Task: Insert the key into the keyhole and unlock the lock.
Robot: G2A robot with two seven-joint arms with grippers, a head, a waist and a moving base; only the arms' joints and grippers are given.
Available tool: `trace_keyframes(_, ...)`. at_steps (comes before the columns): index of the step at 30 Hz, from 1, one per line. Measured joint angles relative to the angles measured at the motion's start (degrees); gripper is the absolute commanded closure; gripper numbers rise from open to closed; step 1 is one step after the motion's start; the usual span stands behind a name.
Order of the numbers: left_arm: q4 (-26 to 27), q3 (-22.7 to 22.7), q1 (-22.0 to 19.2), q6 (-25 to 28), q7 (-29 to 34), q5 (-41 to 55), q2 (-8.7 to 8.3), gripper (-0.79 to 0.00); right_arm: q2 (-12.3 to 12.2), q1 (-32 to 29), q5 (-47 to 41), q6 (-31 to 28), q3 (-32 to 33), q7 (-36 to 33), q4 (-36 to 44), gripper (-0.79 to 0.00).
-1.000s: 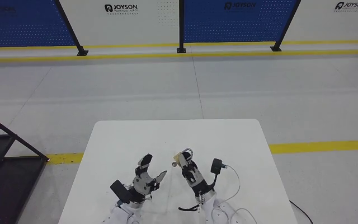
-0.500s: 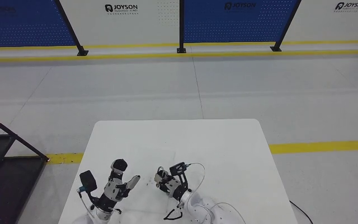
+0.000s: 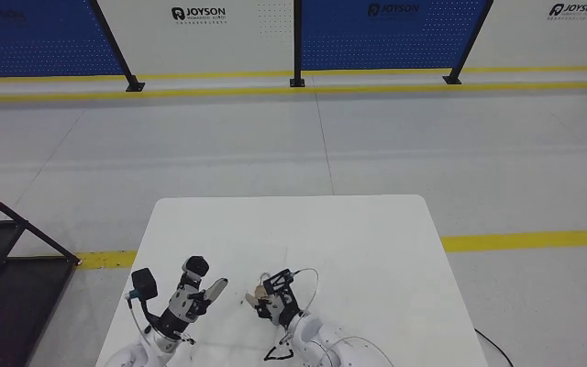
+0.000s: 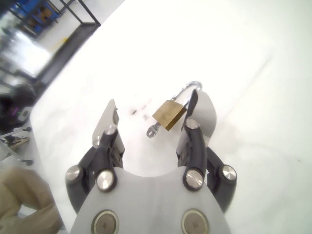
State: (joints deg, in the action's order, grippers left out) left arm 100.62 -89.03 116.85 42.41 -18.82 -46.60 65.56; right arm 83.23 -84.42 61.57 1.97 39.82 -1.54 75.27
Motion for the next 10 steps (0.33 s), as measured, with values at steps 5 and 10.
trace_keyframes(5,-0.52,0.41,-0.53,-0.01,-0.89,-0.59,0.13,-0.785,-2.35,-5.1,7.63,3.43,3.89,0.58,8.66,-0.785)
trace_keyframes(10,-1.05,0.48,-0.67,0.07,-2.11,-0.64,0.26,-0.785,-6.38,-16.22,17.24,1.04,11.97,5.46,22.5,-0.785)
